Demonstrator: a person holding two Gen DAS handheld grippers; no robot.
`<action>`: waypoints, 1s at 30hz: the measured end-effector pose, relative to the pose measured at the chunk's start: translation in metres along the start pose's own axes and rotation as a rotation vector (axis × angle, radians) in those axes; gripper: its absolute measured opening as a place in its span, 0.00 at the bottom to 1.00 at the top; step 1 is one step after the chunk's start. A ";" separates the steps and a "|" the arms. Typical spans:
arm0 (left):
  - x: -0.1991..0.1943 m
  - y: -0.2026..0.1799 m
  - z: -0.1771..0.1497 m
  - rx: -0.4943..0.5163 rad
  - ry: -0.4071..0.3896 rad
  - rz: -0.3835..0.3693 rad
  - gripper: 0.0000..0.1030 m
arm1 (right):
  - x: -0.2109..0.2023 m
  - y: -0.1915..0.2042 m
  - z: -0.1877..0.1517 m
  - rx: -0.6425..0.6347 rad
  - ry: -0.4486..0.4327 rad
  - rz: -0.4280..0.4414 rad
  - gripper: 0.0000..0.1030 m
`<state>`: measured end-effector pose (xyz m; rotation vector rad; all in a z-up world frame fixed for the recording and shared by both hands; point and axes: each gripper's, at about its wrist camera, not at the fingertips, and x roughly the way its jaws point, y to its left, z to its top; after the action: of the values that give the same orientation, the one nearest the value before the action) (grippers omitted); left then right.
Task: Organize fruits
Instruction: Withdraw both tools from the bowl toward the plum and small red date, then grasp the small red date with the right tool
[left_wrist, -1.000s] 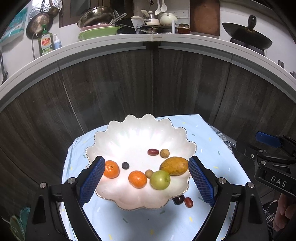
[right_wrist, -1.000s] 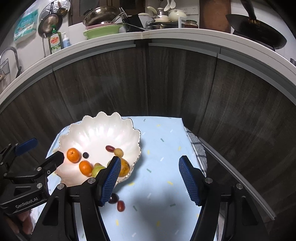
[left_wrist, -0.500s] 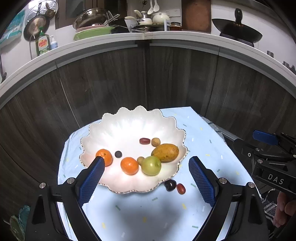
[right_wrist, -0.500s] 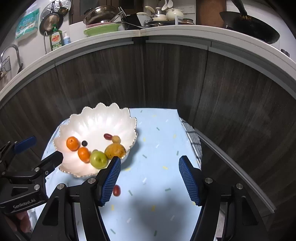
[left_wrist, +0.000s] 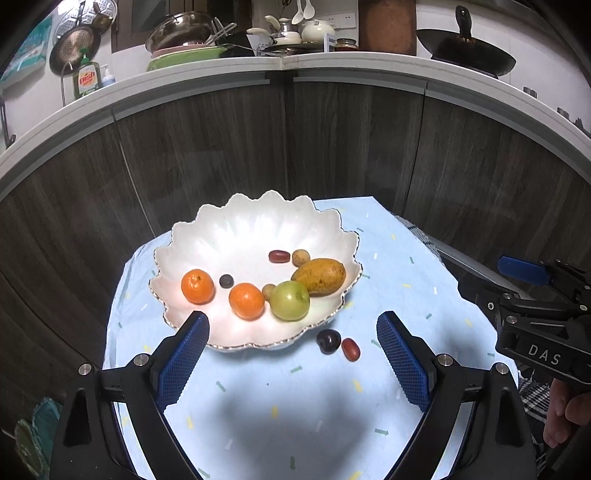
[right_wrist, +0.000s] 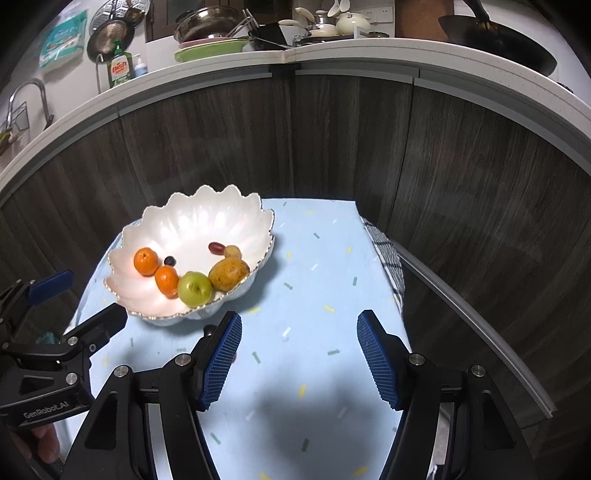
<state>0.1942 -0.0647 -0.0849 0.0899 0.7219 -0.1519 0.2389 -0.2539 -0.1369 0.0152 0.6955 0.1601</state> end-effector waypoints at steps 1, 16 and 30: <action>0.000 -0.002 -0.002 0.003 0.001 0.000 0.90 | 0.001 0.000 -0.002 -0.005 0.001 0.002 0.64; 0.024 -0.021 -0.039 0.044 0.057 -0.007 0.89 | 0.025 -0.006 -0.035 -0.093 0.035 0.029 0.64; 0.057 -0.009 -0.063 0.080 0.096 -0.043 0.81 | 0.067 0.024 -0.048 -0.205 0.088 0.114 0.64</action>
<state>0.1936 -0.0716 -0.1696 0.1584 0.8136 -0.2186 0.2554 -0.2215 -0.2151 -0.1488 0.7634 0.3427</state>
